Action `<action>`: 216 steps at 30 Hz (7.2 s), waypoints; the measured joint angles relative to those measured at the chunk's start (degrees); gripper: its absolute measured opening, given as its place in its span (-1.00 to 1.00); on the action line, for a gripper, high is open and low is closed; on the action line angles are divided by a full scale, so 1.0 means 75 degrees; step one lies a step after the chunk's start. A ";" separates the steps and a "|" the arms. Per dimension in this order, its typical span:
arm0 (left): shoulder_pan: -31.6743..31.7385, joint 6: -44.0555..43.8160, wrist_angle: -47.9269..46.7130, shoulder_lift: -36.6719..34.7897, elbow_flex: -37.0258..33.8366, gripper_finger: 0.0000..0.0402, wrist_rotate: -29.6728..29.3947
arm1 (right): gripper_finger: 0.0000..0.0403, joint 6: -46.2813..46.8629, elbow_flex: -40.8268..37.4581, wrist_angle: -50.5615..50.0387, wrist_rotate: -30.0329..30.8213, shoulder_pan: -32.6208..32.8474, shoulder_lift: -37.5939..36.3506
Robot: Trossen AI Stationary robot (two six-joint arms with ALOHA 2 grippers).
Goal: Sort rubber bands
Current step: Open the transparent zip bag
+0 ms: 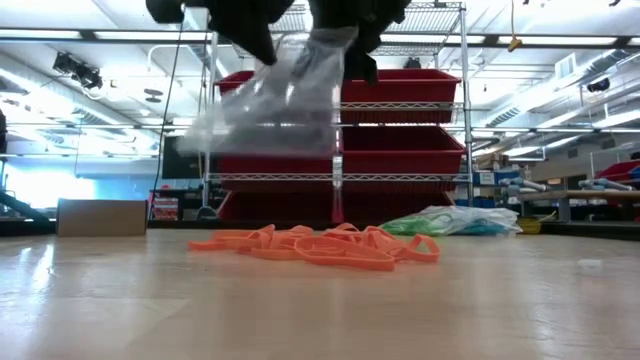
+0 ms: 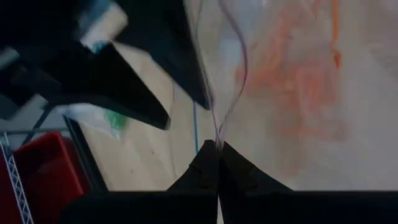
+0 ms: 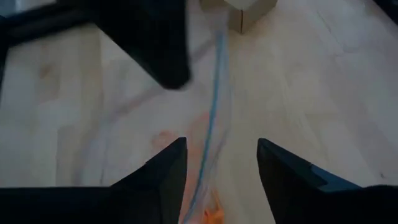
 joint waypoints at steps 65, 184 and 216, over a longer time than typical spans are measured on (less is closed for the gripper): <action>-0.0465 -0.0192 -0.1806 0.0573 0.0688 -1.00 0.0460 | -0.59 -0.1324 -0.0006 0.0158 0.0920 -0.0085 -0.0416; 0.2539 -0.5345 -0.0031 -0.0168 0.0020 -0.01 0.2811 | -1.00 -0.4781 -0.0009 -0.0453 0.2162 0.1387 0.0012; 0.2178 -0.4946 -0.0792 0.0340 0.0151 -0.01 0.2560 | -1.00 -0.4940 -0.0009 -0.0350 0.2027 0.1384 0.0009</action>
